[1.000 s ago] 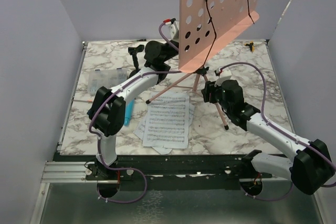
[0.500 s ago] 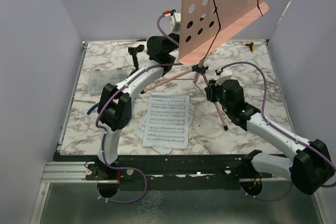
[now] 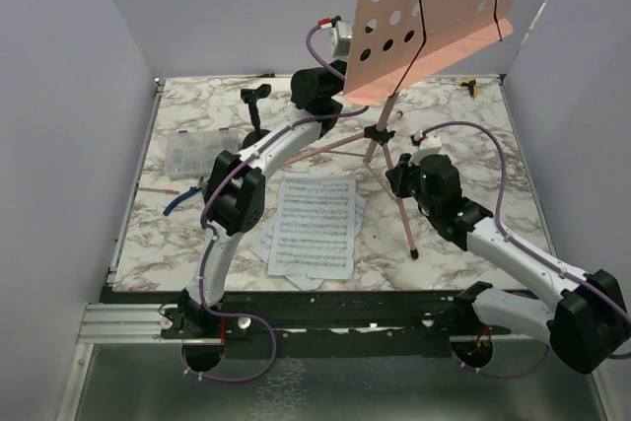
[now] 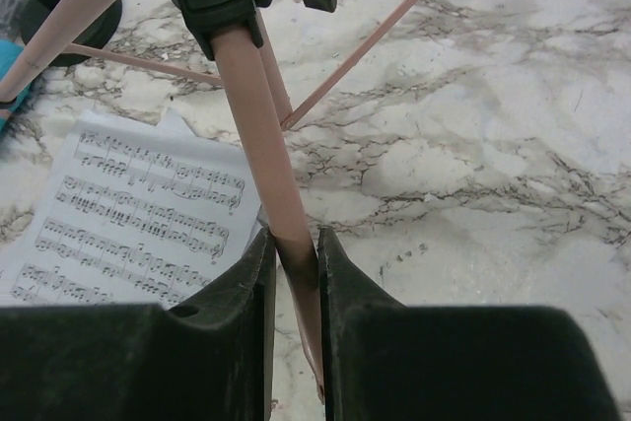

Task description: Set up the instrument practice props

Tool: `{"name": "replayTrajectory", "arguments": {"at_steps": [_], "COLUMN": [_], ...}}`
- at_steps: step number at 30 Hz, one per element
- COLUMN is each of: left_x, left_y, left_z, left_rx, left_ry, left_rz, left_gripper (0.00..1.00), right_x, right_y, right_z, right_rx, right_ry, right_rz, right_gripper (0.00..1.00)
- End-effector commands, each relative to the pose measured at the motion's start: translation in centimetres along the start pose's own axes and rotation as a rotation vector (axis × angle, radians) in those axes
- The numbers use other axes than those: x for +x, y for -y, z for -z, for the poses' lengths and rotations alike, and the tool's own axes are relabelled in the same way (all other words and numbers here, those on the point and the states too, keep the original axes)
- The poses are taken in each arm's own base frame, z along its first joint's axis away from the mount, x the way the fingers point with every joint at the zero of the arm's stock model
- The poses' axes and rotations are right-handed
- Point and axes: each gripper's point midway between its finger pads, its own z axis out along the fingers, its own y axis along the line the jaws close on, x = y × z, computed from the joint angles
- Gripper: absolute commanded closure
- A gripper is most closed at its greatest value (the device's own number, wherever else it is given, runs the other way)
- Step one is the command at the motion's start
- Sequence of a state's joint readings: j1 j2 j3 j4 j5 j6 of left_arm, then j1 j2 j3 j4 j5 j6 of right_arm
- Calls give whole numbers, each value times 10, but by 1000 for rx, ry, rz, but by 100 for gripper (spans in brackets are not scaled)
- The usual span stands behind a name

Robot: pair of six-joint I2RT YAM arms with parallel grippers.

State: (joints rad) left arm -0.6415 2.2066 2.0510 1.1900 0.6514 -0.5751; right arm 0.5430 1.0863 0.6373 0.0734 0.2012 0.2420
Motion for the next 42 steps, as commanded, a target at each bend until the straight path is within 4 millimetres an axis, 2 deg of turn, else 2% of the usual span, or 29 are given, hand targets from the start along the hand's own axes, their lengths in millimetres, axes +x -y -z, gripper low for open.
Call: {"name": "replayTrajectory", "arguments": {"at_steps": [1,11,22,27,34,38,39,42], "left_x": [-78,-60,-34,-28,-19,-15,-15,-15], "left_y": [29,28,20,14,11,13,14,16], "left_z": [-27,-30,-19,-13,-11,-10,-10,-10], "left_rx": [78,98,88,71,62,67,70,76], "left_ry": [246,290,298,313,301,285,284,281], "left_rz": [-125,-68,-48,-45,-30,-25,-23,-19], "left_gripper": [100,100,100,100,100,100,97,79], "right_x": [-7,-3,1,8,25,36,38,42], "right_y": [0,23,57,54,37,39,40,44], "right_z": [6,12,13,5,-7,-9,-9,-8], "right_rx": [35,168,350,352,281,292,296,310], "right_ry": [38,76,148,158,104,88,89,88], "right_rz": [-190,-272,-308,-421,-524,-545,-545,-522], "right_gripper": [99,99,99,99,99,99,99,99]}}
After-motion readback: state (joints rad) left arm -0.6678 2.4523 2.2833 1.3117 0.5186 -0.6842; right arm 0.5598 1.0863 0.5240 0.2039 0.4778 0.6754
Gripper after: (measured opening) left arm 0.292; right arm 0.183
